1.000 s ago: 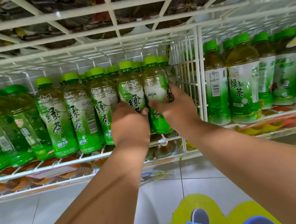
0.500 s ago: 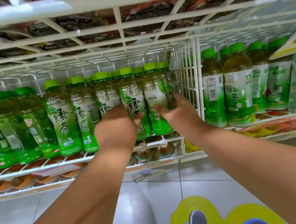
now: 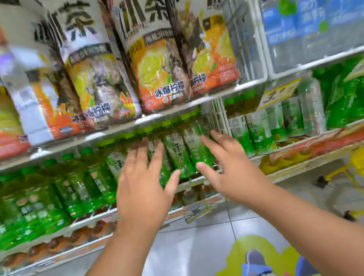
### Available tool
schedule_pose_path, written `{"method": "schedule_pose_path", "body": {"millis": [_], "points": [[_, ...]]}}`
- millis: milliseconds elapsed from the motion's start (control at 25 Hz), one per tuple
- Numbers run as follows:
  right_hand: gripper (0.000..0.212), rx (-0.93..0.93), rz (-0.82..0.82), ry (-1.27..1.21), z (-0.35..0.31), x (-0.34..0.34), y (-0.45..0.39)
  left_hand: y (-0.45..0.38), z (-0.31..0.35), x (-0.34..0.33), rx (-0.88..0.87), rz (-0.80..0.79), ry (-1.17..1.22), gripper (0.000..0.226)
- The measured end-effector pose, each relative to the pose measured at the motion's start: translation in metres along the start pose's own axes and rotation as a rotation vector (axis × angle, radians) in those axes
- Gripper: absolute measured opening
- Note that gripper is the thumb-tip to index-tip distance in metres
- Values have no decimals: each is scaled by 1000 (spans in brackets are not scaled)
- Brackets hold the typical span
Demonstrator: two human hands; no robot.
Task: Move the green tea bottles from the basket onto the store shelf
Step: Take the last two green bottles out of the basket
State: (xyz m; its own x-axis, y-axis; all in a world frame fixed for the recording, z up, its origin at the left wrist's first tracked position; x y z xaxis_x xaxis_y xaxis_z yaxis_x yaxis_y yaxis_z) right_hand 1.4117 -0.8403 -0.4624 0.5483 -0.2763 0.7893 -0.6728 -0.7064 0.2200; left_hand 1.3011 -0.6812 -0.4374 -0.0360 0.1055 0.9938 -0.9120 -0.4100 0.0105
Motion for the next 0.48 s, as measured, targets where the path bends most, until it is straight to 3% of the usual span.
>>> {"method": "schedule_pose_path", "body": {"millis": [480], "points": [[77,-69,133,105,-171,138,222,155,34,254,-88,34,133,77]]}}
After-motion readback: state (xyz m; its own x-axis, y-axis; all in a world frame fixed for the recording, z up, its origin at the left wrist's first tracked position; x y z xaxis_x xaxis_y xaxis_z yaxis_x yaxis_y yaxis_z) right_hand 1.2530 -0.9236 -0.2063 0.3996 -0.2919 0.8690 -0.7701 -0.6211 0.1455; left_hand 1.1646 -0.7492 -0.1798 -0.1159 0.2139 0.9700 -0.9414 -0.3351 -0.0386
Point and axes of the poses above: each hand's wrist, its own y-axis away from the middle knuckle, its own x-axis out of the back of the hand, z = x × y, the point moved 7 cm from there along -y, towards the middle knuckle, and after that the axes turned 12 degrees about -z, right-handed, at the moved point
